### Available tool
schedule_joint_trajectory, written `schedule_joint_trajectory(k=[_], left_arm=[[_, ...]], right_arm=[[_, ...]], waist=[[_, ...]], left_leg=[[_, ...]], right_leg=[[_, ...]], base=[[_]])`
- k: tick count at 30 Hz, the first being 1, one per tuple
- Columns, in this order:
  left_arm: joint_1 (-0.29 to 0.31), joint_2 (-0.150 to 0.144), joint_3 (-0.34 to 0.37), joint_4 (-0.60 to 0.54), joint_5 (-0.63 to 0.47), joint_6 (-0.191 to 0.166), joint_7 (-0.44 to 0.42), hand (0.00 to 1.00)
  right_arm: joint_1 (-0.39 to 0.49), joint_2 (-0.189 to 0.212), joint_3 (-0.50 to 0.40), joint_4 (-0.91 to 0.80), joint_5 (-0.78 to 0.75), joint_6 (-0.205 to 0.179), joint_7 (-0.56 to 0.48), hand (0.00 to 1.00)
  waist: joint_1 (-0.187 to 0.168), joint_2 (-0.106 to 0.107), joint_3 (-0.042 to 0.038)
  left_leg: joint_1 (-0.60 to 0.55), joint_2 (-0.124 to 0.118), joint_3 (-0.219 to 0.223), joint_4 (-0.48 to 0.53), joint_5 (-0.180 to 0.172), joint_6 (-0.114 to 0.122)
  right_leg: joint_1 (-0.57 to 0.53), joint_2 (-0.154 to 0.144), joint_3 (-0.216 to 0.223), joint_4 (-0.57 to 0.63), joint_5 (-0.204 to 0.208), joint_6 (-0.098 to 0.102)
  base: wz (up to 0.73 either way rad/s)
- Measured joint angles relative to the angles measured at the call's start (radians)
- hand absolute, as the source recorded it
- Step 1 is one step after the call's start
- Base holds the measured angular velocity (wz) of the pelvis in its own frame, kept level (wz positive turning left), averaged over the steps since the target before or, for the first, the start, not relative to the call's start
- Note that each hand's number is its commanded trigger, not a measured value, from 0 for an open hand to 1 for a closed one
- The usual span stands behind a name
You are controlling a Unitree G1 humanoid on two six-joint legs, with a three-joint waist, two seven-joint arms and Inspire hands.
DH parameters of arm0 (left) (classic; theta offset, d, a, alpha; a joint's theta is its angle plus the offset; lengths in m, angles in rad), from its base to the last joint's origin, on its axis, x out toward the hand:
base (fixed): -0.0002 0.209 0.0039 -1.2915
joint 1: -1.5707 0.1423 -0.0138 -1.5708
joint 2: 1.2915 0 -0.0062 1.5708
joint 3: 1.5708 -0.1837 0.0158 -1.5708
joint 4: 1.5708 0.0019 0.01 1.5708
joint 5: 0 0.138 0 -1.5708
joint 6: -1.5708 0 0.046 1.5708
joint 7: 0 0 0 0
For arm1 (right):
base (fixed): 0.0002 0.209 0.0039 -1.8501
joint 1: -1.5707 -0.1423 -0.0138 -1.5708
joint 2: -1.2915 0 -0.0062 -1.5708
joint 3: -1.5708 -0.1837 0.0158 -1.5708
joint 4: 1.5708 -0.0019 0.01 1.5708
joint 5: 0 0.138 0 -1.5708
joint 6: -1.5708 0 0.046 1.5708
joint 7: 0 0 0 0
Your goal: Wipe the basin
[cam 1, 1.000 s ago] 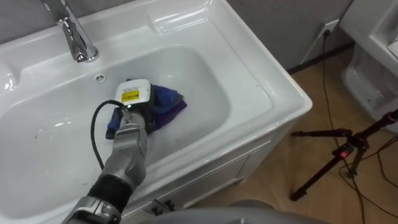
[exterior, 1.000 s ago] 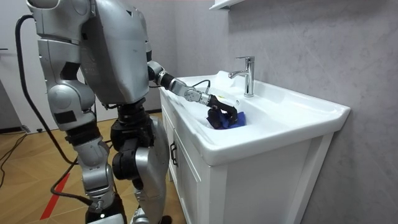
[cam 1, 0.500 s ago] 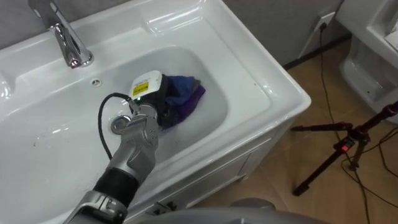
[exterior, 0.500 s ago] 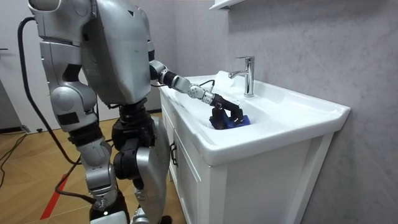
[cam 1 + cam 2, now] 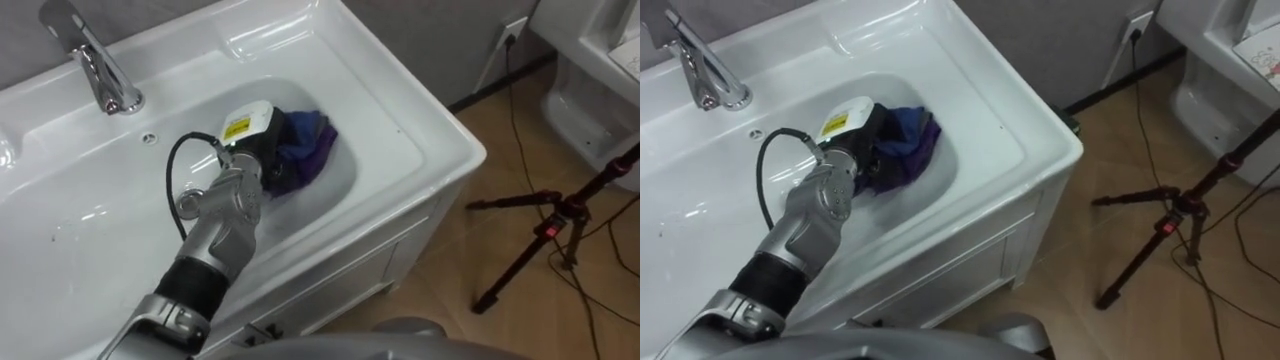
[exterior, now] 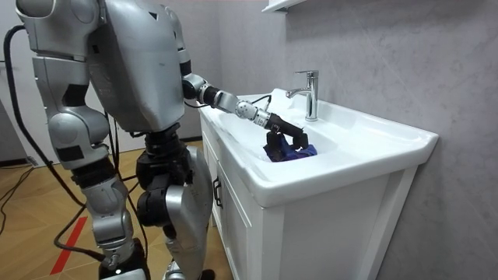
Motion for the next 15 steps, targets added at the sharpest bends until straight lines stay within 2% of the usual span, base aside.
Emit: schedule_joint_trajectory(k=[2, 4, 7, 9, 11, 13, 15], left_arm=[[0.006, 0.001, 0.001, 0.010, 0.018, -0.011, 0.002, 1.00], [0.034, 0.010, 0.015, 0.031, 0.026, -0.042, 0.028, 1.00], [0.056, 0.020, 0.025, 0.094, 0.057, -0.082, 0.073, 1.00], [0.071, 0.022, 0.052, 0.165, 0.087, -0.112, 0.134, 1.00], [0.101, 0.028, 0.084, 0.186, 0.128, -0.122, 0.171, 1.00], [0.127, 0.047, 0.101, 0.218, 0.175, -0.132, 0.226, 1.00], [0.158, 0.091, 0.120, 0.267, 0.240, -0.134, 0.309, 1.00]], right_arm=[[0.003, 0.000, -0.001, -0.006, -0.015, 0.001, 0.007, 0.00], [0.005, 0.001, -0.009, -0.014, -0.015, 0.000, 0.006, 0.00], [0.020, 0.002, -0.010, -0.033, -0.016, 0.001, 0.005, 0.00], [0.029, 0.005, -0.022, -0.034, -0.018, 0.001, 0.004, 0.00], [0.029, 0.005, -0.051, -0.035, -0.021, 0.002, -0.002, 0.00], [0.029, 0.006, -0.081, -0.035, -0.028, 0.013, -0.015, 0.00], [0.033, 0.008, -0.084, -0.036, -0.032, 0.033, -0.025, 0.00]], waist=[[0.004, 0.000, 0.0000], [0.012, -0.003, -0.0012], [0.030, -0.011, -0.0013], [0.054, -0.022, -0.0072], [0.064, -0.026, -0.0097], [0.072, -0.028, -0.0121], [0.083, -0.038, -0.0195]], left_leg=[[0.002, 0.002, 0.008, 0.002, 0.000, 0.000], [0.016, 0.004, 0.025, 0.002, 0.001, -0.001], [0.030, 0.003, 0.026, -0.002, 0.002, -0.004], [0.034, 0.005, 0.027, -0.002, 0.004, -0.008], [0.032, 0.009, 0.026, 0.006, 0.004, -0.011], [0.032, 0.015, 0.022, 0.004, 0.002, -0.016], [0.031, 0.016, 0.004, 0.005, 0.007, -0.025]], right_leg=[[0.001, 0.001, 0.003, 0.002, -0.001, -0.002], [0.001, 0.003, 0.024, 0.017, -0.009, -0.006], [0.008, 0.004, 0.027, 0.027, -0.017, -0.011], [0.011, 0.010, 0.041, 0.036, -0.023, -0.014], [0.010, 0.016, 0.053, 0.036, -0.026, -0.019], [0.010, 0.020, 0.055, 0.035, -0.020, -0.018], [0.010, 0.025, 0.052, 0.029, -0.010, -0.031]], base=[[-0.09], [-0.21], [-0.08], [-0.12], [-0.15], [-0.13], [-0.10]])
